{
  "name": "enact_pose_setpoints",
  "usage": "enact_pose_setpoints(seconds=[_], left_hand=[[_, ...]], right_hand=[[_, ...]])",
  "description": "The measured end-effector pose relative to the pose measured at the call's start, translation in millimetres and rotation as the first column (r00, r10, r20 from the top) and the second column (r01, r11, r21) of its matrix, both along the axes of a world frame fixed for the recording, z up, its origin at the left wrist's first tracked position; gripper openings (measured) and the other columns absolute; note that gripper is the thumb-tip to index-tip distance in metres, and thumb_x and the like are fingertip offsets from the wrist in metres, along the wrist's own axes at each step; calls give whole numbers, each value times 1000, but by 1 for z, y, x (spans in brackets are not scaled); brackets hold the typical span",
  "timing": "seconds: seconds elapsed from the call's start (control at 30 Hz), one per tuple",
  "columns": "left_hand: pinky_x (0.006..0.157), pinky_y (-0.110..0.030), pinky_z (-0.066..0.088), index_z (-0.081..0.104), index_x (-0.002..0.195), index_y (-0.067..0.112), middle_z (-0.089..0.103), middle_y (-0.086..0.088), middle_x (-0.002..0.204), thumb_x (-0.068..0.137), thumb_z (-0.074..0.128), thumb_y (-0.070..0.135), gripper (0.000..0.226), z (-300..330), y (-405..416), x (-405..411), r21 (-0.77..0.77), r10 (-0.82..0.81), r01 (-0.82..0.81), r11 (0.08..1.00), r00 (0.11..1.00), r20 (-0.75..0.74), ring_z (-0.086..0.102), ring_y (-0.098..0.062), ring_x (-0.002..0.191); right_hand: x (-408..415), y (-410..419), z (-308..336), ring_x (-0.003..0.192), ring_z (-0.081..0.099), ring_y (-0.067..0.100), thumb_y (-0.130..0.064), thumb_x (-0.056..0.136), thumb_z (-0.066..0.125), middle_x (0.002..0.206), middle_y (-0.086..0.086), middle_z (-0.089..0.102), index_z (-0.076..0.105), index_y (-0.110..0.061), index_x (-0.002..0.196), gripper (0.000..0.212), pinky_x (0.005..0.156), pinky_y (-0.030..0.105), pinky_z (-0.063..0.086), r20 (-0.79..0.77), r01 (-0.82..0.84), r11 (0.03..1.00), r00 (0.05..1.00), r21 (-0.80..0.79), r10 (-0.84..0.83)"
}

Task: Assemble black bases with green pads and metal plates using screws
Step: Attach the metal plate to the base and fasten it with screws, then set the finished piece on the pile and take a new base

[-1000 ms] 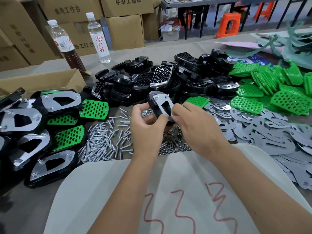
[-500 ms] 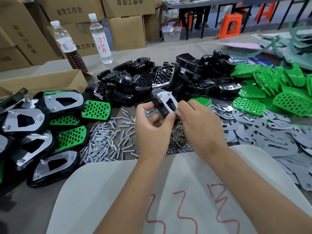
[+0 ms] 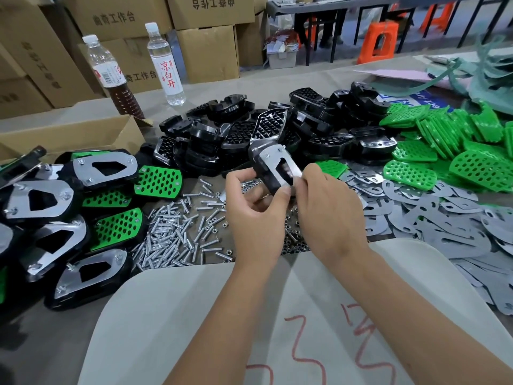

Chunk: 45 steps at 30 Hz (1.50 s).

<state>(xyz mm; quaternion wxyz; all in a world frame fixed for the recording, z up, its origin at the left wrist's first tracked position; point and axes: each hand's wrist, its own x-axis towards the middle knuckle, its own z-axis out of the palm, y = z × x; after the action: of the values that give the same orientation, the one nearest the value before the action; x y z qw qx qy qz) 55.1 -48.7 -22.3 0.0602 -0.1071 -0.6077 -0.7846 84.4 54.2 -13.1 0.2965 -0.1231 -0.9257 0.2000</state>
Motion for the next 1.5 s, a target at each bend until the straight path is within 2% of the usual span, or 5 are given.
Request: enact_pose_setpoints(seconds=[0.27,0.43,0.7,1.33,1.5], left_hand=[[59,-28,47,55,96,24,57,8,68,83,67,27,17,-3,-3,-8,171,0,-37,985,977,212,53,-10,60],[61,-35,60,63,91,23,75,-9,88,96,58,33,12,-1,-2,-6,126,-17,4,992,994,105,74,-25,78],[68,-37,64,74,104,27,73,-1,101,84,74,33,21,-5,-7,-18,-15,-18,21,1000,991,132,75,-14,89],[84,-42,63,76,106,25,79,3,103,90,80,17,18,3,-30,-28,-178,142,-119,977,983,118,75,-22,103],[102,-53,56,71,125,19,74,0,118,79,67,20,47,26,-71,-27,-173,287,-265,949,950,119,70,-19,113]], right_hand=[[5,15,-6,106,50,16,-38,94,66,122,-2,46,60,-21,122,33,82,32,48,-45,-385,922,922,-26,384],[-1,20,-8,82,63,20,-26,100,64,93,-4,65,65,-15,103,11,74,41,54,-274,-320,923,927,-213,258],[4,32,-4,61,66,35,-32,103,54,92,21,70,67,-12,107,24,53,47,56,-292,-371,562,929,-739,229],[-2,2,-2,86,66,21,-27,101,66,97,5,64,72,-25,111,12,71,41,58,-305,-386,710,920,-589,247],[-33,-52,8,82,49,0,-18,86,83,96,-1,51,77,-25,122,37,77,9,37,-319,-433,844,887,-316,335]])
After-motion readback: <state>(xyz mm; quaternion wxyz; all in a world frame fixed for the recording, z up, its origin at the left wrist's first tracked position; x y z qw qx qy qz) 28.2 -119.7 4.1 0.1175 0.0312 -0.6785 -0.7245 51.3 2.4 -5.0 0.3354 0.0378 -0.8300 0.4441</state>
